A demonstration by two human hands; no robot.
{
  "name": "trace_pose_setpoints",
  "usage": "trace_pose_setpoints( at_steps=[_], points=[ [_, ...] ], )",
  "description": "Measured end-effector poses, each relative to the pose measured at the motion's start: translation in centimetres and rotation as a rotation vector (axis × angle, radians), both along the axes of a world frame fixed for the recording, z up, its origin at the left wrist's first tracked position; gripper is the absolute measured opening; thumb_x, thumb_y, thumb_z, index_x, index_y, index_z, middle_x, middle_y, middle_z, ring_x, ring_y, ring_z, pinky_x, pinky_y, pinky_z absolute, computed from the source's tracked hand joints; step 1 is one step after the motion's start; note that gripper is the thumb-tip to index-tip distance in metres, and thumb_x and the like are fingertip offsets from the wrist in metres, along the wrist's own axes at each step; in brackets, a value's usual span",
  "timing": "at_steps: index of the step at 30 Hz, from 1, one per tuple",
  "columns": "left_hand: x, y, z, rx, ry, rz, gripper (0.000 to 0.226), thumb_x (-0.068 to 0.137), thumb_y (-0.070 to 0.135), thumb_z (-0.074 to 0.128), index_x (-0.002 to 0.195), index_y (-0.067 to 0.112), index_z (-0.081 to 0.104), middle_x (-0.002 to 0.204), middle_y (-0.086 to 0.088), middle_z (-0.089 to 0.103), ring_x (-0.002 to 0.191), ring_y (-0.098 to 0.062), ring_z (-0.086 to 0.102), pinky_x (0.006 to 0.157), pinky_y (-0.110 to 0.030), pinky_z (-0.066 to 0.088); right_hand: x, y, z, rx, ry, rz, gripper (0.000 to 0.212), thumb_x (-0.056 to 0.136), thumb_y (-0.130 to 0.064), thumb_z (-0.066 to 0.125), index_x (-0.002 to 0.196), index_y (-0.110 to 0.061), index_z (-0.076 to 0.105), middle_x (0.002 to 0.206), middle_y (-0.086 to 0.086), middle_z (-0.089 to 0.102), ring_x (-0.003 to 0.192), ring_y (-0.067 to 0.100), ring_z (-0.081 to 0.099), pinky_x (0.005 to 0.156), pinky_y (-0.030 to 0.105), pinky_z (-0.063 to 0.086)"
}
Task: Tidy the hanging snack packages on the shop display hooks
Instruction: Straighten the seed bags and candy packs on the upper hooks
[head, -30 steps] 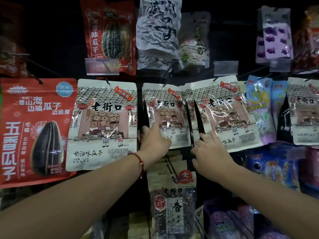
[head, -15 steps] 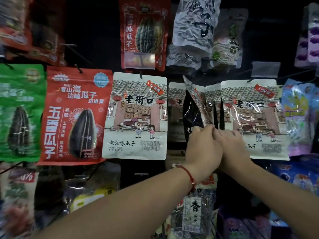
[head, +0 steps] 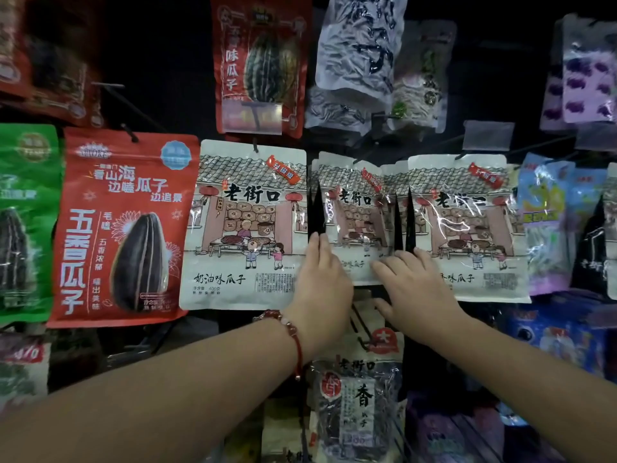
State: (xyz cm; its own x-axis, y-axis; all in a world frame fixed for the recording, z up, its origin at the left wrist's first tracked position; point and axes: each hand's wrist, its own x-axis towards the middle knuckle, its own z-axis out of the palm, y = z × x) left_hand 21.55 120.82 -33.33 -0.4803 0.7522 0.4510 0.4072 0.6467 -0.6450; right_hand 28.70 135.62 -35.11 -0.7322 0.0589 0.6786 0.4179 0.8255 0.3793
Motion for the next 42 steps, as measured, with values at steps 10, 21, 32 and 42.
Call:
trace_pose_setpoints(
  at_steps=[10, 21, 32, 42],
  points=[
    [-2.9, -7.3, 3.0, 0.260, -0.006, -0.229, 0.065, 0.101, 0.061, 0.015, 0.159, 0.030, 0.007, 0.168, -0.009, -0.005, 0.153, -0.037, -0.006, 0.121, -0.058, -0.007, -1.5, -5.5, 5.2, -0.495, 0.048, 0.316, 0.054, 0.104, -0.038, 0.043, 0.154, -0.023, 0.032, 0.153, 0.001, 0.044, 0.143, 0.022, 0.035, 0.118, 0.039, 0.026],
    [-8.5, -14.1, 6.5, 0.707, -0.186, -0.169, 0.070, 0.096, 0.067, 0.025, 0.157, 0.033, 0.015, 0.167, -0.012, 0.003, 0.152, -0.035, 0.009, 0.122, -0.053, 0.013, -7.8, -12.5, 13.2, -1.502, 0.329, 0.701, 0.029, 0.096, -0.040, 0.061, 0.104, -0.012, 0.060, 0.089, -0.001, 0.063, 0.079, 0.013, 0.055, 0.070, 0.029, 0.040],
    [-8.9, -14.8, 10.3, 1.426, -0.688, -0.573, 0.061, 0.095, 0.031, 0.065, 0.147, 0.026, 0.033, 0.087, 0.005, 0.055, 0.061, -0.011, 0.050, 0.054, -0.027, 0.042, -8.7, -13.2, 15.3, -1.716, 0.435, 0.780, 0.021, 0.090, -0.030, 0.073, 0.101, -0.013, 0.066, 0.094, -0.001, 0.067, 0.067, 0.011, 0.056, 0.055, 0.022, 0.044],
    [-7.6, -14.8, 12.5, 1.537, -1.083, -0.785, 0.011, 0.093, 0.025, 0.069, 0.095, 0.015, 0.065, 0.085, -0.004, 0.074, 0.062, -0.013, 0.067, 0.054, -0.025, 0.055, -5.8, -12.8, 14.8, -1.801, 0.299, 0.774, 0.021, 0.089, -0.021, 0.073, 0.102, -0.005, 0.067, 0.076, -0.003, 0.068, 0.043, 0.003, 0.059, 0.036, 0.013, 0.041]
  ],
)
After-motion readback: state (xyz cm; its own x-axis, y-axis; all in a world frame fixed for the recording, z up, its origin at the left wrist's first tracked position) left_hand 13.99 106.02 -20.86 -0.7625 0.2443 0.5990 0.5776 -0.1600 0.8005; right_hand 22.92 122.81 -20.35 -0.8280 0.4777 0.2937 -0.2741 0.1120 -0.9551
